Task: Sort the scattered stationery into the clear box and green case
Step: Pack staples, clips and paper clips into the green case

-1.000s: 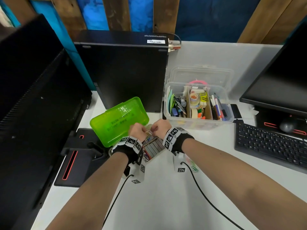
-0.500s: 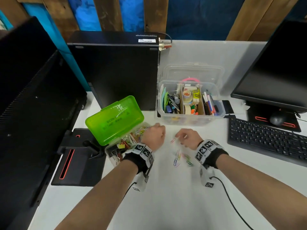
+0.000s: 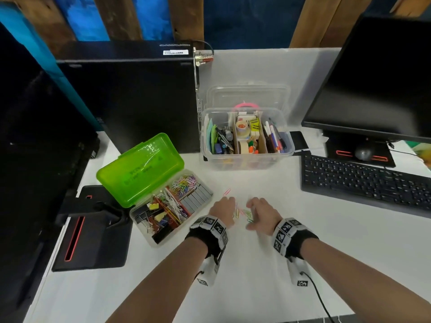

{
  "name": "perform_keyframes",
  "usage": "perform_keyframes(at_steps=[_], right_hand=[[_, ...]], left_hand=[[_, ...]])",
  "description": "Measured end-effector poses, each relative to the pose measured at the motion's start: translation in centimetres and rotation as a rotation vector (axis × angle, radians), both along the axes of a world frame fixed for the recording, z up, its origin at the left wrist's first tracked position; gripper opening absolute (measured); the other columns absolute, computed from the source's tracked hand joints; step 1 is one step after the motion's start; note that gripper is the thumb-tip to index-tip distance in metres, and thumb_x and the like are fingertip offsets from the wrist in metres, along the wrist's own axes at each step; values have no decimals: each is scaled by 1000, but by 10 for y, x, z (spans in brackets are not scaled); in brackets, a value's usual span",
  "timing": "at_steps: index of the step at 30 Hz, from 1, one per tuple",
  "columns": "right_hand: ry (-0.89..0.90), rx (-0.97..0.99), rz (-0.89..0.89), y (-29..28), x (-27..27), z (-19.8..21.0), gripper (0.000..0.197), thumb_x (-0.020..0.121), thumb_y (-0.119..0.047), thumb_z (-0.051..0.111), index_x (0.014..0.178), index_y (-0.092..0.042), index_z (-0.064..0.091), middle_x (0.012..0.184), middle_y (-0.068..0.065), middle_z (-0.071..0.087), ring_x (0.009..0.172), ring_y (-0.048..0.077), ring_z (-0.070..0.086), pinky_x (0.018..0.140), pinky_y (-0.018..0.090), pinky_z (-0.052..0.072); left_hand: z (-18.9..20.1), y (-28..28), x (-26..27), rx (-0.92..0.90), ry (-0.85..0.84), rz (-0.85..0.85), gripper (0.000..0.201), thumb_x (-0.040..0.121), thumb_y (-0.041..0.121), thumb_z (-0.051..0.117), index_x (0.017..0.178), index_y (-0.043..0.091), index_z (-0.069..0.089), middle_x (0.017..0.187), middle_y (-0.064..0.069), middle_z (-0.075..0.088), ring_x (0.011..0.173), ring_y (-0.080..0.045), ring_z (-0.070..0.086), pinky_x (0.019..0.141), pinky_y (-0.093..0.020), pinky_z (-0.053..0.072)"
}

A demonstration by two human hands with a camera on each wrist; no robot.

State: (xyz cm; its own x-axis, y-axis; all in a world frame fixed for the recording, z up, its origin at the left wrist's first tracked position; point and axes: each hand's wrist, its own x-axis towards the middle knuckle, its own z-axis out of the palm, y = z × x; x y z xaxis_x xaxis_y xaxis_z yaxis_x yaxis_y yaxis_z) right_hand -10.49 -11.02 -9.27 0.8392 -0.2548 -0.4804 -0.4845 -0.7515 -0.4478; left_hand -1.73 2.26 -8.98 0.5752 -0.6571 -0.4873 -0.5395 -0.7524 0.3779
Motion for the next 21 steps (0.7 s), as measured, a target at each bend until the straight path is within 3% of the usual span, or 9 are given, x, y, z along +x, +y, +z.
perform_keyframes(at_steps=[3, 5, 8, 10, 12, 17, 21], right_hand=[[-99, -3, -26, 0, 13, -1, 31, 75, -9, 71, 94, -20, 49, 92, 0, 44, 76, 18, 51, 76, 27, 46], [-136, -12, -28, -3, 20, 0, 28, 75, -8, 71, 94, -17, 53, 93, 0, 41, 75, 18, 50, 82, 32, 48], [-29, -20, -19, -12, 20, 1, 50, 71, -19, 77, 112, -16, 49, 104, 0, 36, 85, 22, 53, 83, 32, 48], [87, -54, 61, -17, 15, 1, 66, 65, -25, 81, 118, -21, 41, 110, 0, 33, 91, 26, 56, 84, 36, 50], [109, -61, 134, -17, 9, -2, 69, 65, -23, 80, 120, -20, 39, 110, 0, 34, 91, 25, 56, 82, 36, 50], [-74, 29, 58, -12, 12, -10, 38, 69, -11, 77, 93, -19, 49, 93, 1, 45, 75, 18, 50, 72, 27, 44], [-92, 4, 87, -4, 23, -14, 15, 76, -7, 69, 89, -11, 62, 94, 1, 44, 78, 17, 49, 77, 24, 44]], left_hand=[[-1, 1, 10, -65, -58, 20, 27, 86, -4, 53, 109, 8, 49, 115, -10, 51, 108, -30, 54, 87, -36, 45], [-1, 2, 13, -114, -89, 56, 29, 85, -3, 56, 111, 8, 46, 117, -10, 47, 105, -31, 55, 85, -36, 47], [0, 0, 13, -112, -121, 54, 52, 81, 8, 69, 123, 9, 38, 126, -10, 35, 103, -32, 56, 80, -37, 50], [-1, -3, 16, -39, -124, -25, 73, 79, 9, 71, 139, 10, 28, 140, -11, 27, 113, -35, 52, 87, -38, 49], [-2, -7, 21, 31, -101, -100, 85, 79, 7, 71, 147, 11, 19, 147, -12, 22, 121, -38, 47, 96, -41, 45], [1, -13, 26, 20, -130, -115, 55, 82, -5, 61, 130, 9, 38, 128, -12, 32, 108, -35, 54, 88, -40, 48], [-2, -9, 23, 6, -136, -97, 39, 85, -6, 57, 119, 6, 43, 122, -13, 39, 105, -35, 56, 85, -38, 47]])
